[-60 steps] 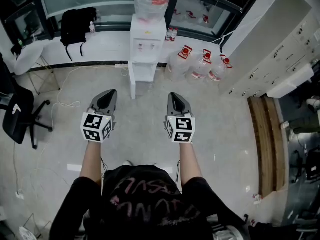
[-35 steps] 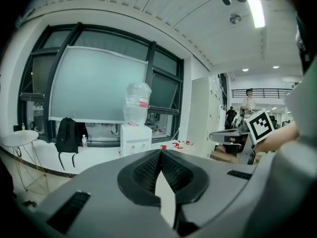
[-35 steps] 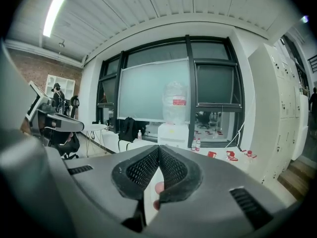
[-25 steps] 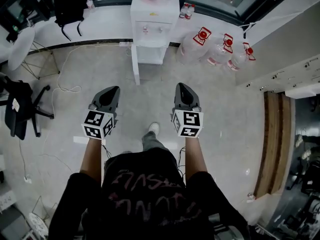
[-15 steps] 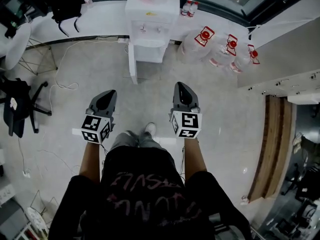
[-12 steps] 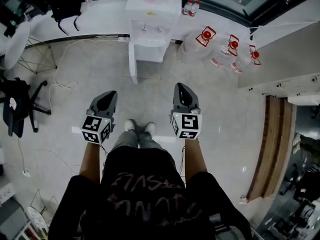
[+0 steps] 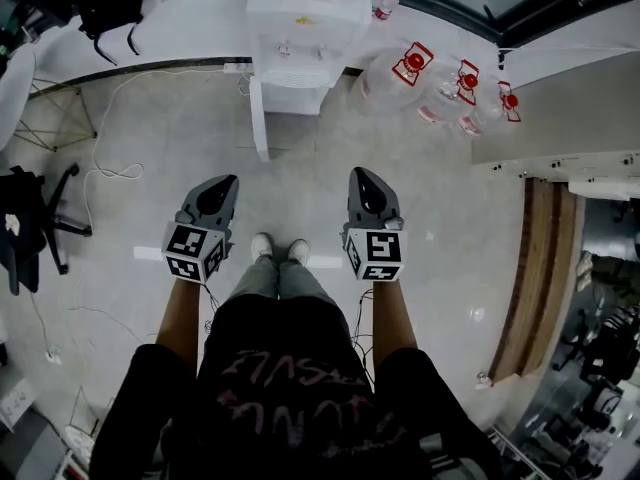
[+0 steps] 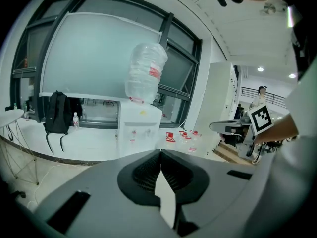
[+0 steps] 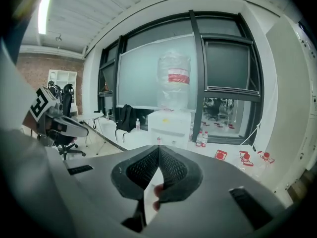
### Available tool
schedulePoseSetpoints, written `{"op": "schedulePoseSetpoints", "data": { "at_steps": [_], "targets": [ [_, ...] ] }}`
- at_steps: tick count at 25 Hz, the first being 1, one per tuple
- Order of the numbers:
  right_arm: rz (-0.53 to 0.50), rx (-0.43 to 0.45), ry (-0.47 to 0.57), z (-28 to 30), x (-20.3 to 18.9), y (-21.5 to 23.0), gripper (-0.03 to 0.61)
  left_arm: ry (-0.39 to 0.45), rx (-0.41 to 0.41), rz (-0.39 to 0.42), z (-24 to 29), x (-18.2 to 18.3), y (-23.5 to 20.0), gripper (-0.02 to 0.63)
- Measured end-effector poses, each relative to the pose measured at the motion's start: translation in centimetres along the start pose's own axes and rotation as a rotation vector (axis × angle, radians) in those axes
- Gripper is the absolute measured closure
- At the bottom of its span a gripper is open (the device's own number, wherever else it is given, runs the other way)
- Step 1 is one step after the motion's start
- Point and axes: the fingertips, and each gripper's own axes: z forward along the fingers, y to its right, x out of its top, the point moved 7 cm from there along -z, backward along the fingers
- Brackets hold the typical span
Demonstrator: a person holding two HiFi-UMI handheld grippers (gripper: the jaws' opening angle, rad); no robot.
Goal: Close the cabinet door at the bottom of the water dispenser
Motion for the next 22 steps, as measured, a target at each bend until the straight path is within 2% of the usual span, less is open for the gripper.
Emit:
{"op": "schedulePoseSetpoints", "data": {
  "at_steps": [7, 12, 16, 22],
  "targets": [
    [-0.026, -0.014, -0.065, 3.8, -2.6, -1.6, 0.566, -0.039, -0.027, -0.023, 2.7, -3.9, -3.9, 0.598],
    [-0.025, -0.017, -0.062, 7.2, -4.6, -0.1, 0.565, -0.081, -0.041, -0.043, 6.1, -7.1, -5.3, 0.598],
    [-0.026, -0.016, -0.089, 10.7, -8.1, 1.9, 0.565, -0.108, -0.036, -0.033, 9.7, -9.9, -6.5, 0.598],
    [-0.012, 0.002, -0.118, 16.6, -14.0, 4.6, 0.565, -0.142, -0.008, -0.061, 15.6, -15.8, -8.5, 0.598]
  ]
}}
